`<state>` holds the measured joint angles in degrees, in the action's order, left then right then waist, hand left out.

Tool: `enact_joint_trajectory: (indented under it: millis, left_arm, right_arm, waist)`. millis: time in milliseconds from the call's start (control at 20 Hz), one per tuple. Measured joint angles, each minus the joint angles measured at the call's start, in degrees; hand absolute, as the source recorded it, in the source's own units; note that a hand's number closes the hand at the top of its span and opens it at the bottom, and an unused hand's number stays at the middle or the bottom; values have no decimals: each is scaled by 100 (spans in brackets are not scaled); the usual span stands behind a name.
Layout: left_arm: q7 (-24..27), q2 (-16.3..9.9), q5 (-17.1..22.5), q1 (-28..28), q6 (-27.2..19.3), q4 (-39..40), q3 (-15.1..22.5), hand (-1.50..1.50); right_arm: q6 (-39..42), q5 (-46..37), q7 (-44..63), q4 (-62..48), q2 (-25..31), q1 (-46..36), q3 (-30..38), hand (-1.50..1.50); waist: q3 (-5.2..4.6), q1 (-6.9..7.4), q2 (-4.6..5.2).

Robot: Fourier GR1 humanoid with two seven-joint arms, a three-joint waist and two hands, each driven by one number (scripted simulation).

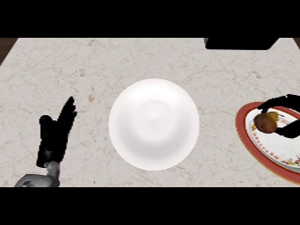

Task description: Pick the pear from the plate and place it in the plate

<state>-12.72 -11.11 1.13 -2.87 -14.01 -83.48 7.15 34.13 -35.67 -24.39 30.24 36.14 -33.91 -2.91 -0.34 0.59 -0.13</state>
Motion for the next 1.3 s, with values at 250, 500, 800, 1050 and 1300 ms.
enact_joint_trajectory:
  millis: [250, 500, 800, 1050, 1300]
  left_arm:
    - [83, 74, -79, 7, 81, 90, -74, 0]
    - [17, 7, -38, 89, 150, 24, -140, 0]
    - [-29, 33, -68, 18, 239, 94, -22, 0]
    - [-61, 72, -87, -81, 259, 164, 23, 0]
    - [-16, 45, -78, -99, 262, 262, -46, 0]
  right_arm:
    - [-450, -180, -78, -98, -44, -67, 128, 150]
    - [-1411, -329, 746, 667, -1114, -200, -46, 150]
    - [-2682, -882, 1962, 1547, -2881, -876, -819, 150]
    - [-3673, -975, 3302, 2407, -3394, -1154, -1601, 150]
    - [-4657, -1285, 4981, 3365, -3548, -1404, -2383, 150]
  waist:
    - [8, -2, 2]
    - [-4, -40, -81]
    - [-9, 220, -176]
    - [8, 261, -184]
    - [12, 169, -187]
